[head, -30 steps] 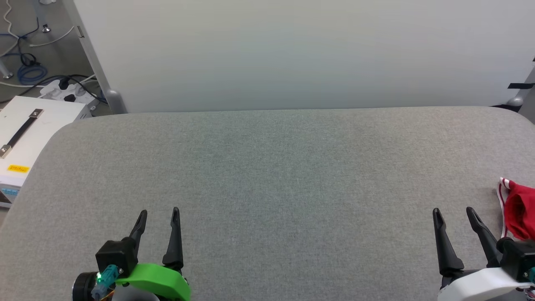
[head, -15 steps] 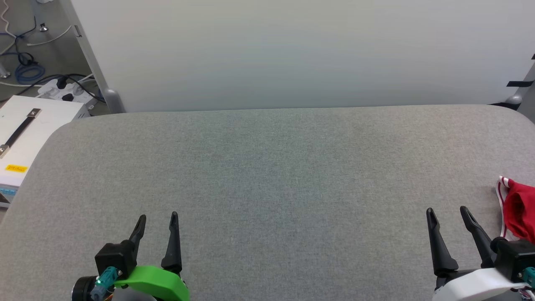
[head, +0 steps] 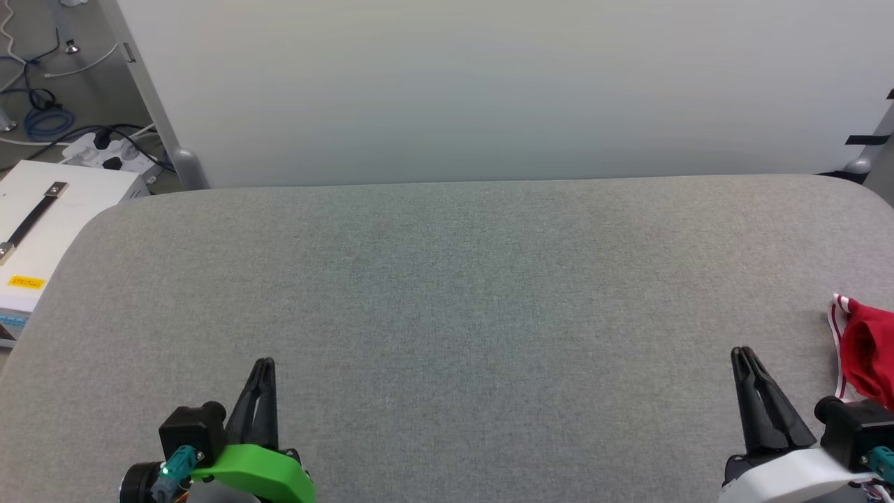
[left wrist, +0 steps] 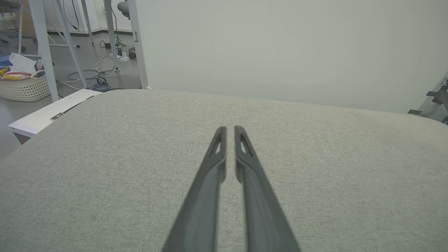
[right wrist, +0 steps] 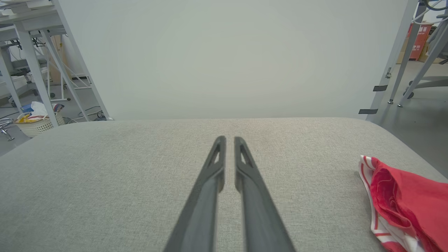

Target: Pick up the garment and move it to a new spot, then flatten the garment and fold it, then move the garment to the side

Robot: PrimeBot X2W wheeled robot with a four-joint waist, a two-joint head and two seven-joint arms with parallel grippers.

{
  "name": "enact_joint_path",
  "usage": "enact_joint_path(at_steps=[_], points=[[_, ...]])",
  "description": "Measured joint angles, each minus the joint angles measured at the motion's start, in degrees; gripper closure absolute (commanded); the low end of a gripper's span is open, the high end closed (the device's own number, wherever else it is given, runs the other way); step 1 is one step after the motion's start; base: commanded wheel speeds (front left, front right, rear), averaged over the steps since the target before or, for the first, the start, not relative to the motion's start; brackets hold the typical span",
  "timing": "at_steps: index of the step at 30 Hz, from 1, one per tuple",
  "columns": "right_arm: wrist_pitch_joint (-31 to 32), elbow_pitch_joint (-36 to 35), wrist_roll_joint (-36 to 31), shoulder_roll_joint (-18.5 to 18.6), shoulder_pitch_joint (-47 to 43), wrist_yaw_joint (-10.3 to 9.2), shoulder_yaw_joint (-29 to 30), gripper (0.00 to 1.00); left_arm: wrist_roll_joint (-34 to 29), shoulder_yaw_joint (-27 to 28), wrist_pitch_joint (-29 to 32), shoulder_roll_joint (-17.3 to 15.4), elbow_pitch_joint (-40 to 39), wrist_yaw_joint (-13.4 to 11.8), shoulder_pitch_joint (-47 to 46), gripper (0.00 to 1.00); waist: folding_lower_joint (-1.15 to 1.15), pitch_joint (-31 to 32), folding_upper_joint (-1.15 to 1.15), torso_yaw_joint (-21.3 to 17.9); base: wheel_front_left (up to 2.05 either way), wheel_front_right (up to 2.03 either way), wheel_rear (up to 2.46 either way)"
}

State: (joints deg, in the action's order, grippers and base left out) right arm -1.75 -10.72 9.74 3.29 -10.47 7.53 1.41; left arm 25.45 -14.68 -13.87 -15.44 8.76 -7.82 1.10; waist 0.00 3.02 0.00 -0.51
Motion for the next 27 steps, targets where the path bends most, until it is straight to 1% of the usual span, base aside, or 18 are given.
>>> enact_joint_path(at_steps=[16,17,27], points=[[0.08,1.14,-0.87,0.0,0.4,0.0,-0.07,1.0,-2.65,1.68,1.8,1.32,-0.86,0.65,-0.01,1.0,0.0,-0.39,0.0,0.07,0.0,0.0,0.0],[0.09,1.42,-1.05,0.0,0.57,0.0,-0.09,1.0,-3.08,1.98,1.91,1.54,-1.1,1.01,-0.02,1.0,0.0,-0.47,0.0,0.08,0.0,0.0,0.0],[0.25,2.29,-1.55,-0.01,1.35,0.0,-0.2,1.0,-5.53,3.08,3.05,2.65,-1.87,1.54,-0.02,1.0,0.0,-0.7,0.0,0.12,0.0,0.0,0.0]])
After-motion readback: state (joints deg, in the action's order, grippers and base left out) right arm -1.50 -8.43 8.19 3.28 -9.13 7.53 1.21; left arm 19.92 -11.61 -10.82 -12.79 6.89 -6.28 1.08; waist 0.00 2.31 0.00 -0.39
